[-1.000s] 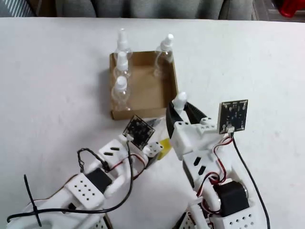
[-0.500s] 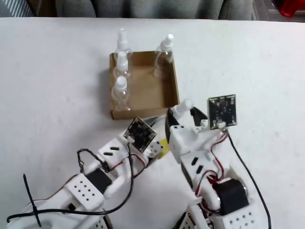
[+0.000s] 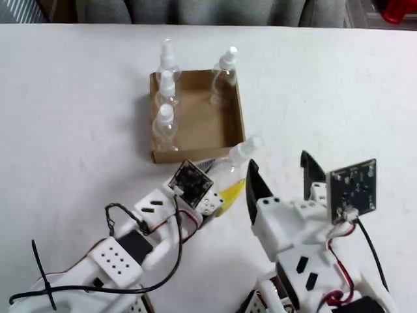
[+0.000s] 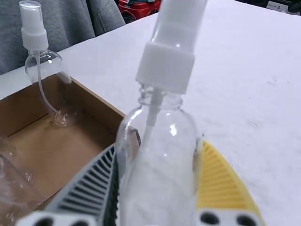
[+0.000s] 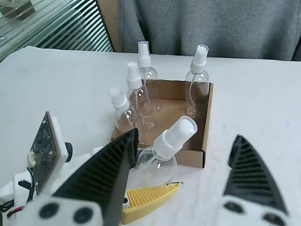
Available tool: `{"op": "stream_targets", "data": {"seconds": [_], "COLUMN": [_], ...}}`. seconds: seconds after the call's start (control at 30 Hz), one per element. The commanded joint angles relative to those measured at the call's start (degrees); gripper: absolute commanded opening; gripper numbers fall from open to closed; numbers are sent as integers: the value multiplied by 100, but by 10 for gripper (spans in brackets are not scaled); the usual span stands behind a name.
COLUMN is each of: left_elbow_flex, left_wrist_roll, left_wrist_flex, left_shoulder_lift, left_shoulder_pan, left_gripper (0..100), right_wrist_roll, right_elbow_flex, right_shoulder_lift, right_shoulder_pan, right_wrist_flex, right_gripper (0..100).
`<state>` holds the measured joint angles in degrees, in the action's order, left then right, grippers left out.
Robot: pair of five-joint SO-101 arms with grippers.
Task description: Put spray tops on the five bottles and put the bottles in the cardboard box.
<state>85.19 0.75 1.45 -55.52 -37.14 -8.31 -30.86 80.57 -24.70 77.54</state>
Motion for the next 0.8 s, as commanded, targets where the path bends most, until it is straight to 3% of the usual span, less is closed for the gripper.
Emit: {"op": "stream_targets", "data": {"seconds": [0.0,0.07,0.17,0.4,0.77], "left_elbow_flex": [-62,-62,-62,-62,-62], "left_wrist_roll": [62,62,62,62,62], "left_wrist_flex": [176,176,167,167,176], "left_shoulder_lift": [-180,-180,-180,-180,-180], "left_shoulder_pan": [13,13,13,13,13], "left_gripper": [51,51,51,51,51], "right_wrist_roll": [97,123,132,141,378], "right_elbow_flex": [299,299,290,-158,-2330], "right_shoulder_lift": [-40,-40,-48,-101,-110], "right_shoulder_pan": [-31,-31,374,1771,2105], "right_wrist_flex": [13,4,-31,-875,-2448], "right_gripper": [101,33,77,21,16]}}
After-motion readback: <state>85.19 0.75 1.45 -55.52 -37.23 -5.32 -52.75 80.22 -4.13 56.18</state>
